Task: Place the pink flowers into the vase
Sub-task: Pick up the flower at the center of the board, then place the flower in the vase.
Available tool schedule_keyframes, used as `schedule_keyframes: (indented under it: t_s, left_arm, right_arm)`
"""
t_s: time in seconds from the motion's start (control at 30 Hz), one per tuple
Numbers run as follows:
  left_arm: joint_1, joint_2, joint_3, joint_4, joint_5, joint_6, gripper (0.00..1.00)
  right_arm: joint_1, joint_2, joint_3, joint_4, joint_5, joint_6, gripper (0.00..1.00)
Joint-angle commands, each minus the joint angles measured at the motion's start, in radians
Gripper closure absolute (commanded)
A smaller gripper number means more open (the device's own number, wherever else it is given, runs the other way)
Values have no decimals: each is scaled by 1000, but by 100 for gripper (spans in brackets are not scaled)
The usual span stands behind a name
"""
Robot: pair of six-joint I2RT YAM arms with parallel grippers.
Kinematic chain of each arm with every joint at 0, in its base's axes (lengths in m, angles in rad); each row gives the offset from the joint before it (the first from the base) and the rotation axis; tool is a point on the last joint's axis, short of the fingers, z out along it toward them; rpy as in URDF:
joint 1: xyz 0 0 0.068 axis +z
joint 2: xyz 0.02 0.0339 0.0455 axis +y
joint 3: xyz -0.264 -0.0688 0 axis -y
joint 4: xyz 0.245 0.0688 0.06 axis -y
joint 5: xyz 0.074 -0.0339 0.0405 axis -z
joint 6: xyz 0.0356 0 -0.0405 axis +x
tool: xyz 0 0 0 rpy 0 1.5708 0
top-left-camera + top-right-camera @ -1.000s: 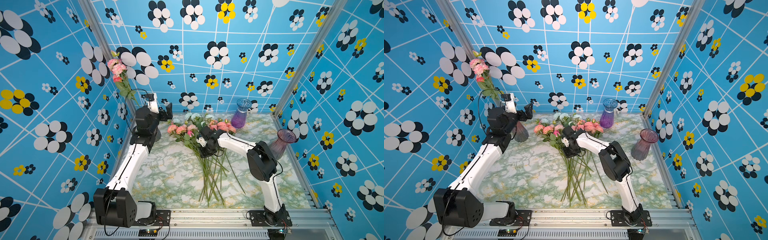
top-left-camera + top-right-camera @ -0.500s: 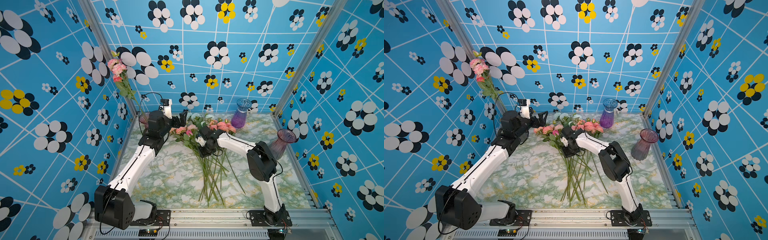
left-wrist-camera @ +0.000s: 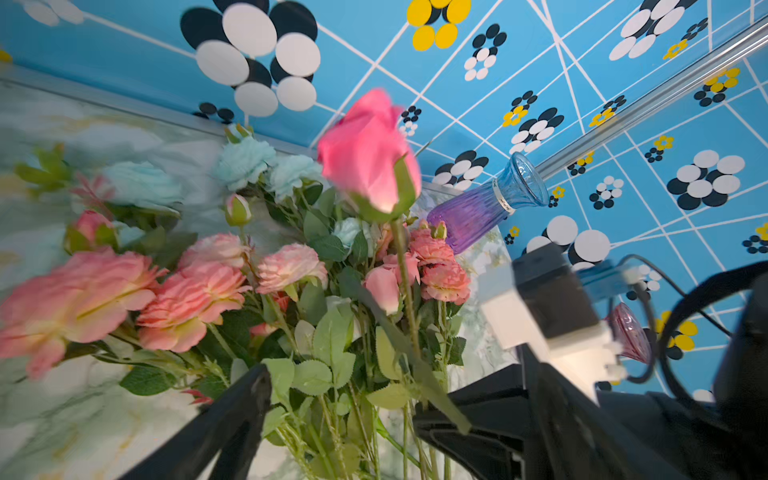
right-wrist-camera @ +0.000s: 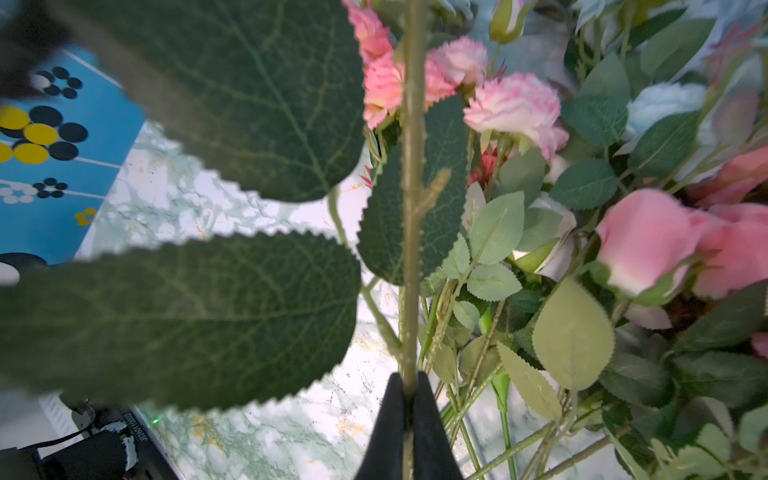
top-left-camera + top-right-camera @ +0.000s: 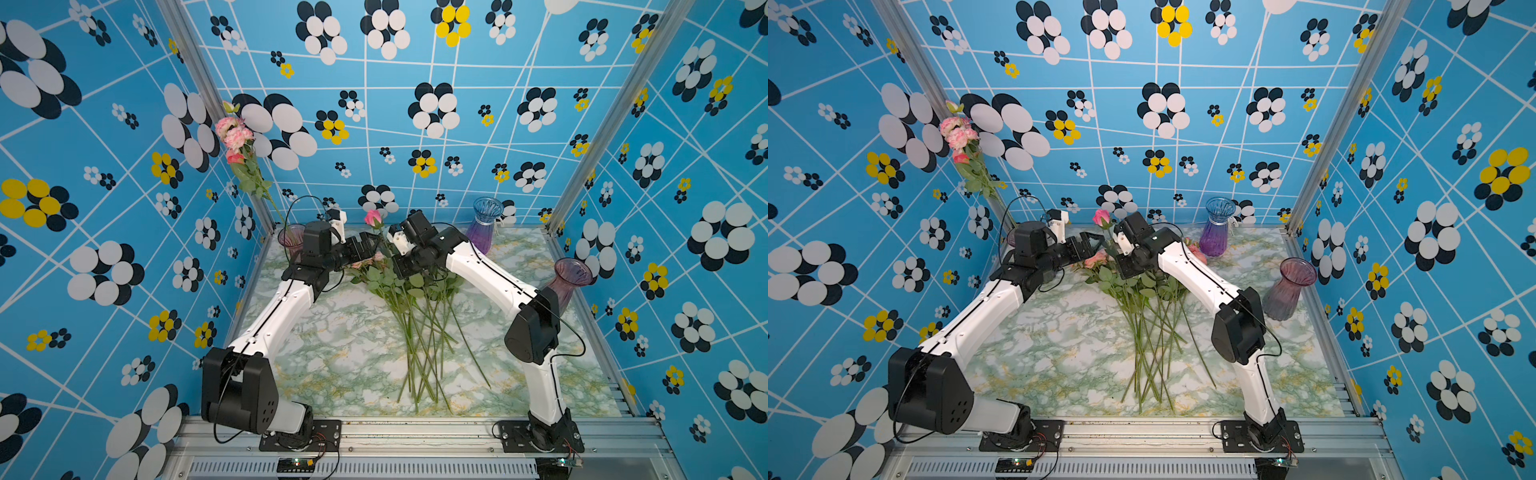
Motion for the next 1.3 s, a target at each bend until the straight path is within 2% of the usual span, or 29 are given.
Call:
schedule_keyframes:
  t_s: [0.0, 0.3, 0.47, 0.67, 0.77, 0.93, 1.03, 1.17, 1.27]
  left_arm:
    - [7, 38, 43, 30, 119, -117, 3]
    - [6, 140, 69, 172, 165, -260, 17]
    - [-2, 183, 71, 253, 178, -312, 32]
    - [-23, 217, 84, 294, 169, -326, 47]
    - [-39, 229, 89, 305, 164, -325, 50]
    - [-43, 236, 94, 310, 161, -323, 80]
    - [-43, 236, 101, 311, 171, -320, 87]
    - [-37, 223, 124, 263, 170, -267, 99]
    - [-12, 201, 148, 200, 159, -207, 100]
  right_arm:
    - [-2, -36, 45, -54, 10, -8, 100]
    - [-2, -57, 65, -53, -20, 2, 100]
    - [-1, -56, 58, -46, -34, 7, 100]
    - [-1, -44, 64, -37, -66, 15, 100]
    - [-1, -40, 64, -35, -67, 16, 100]
    - [-1, -39, 62, -36, -59, 13, 100]
    - [-1, -36, 62, -38, -51, 13, 99]
    - [-2, -35, 61, -43, -25, 19, 87]
    - [-7, -57, 37, -38, -13, 18, 74]
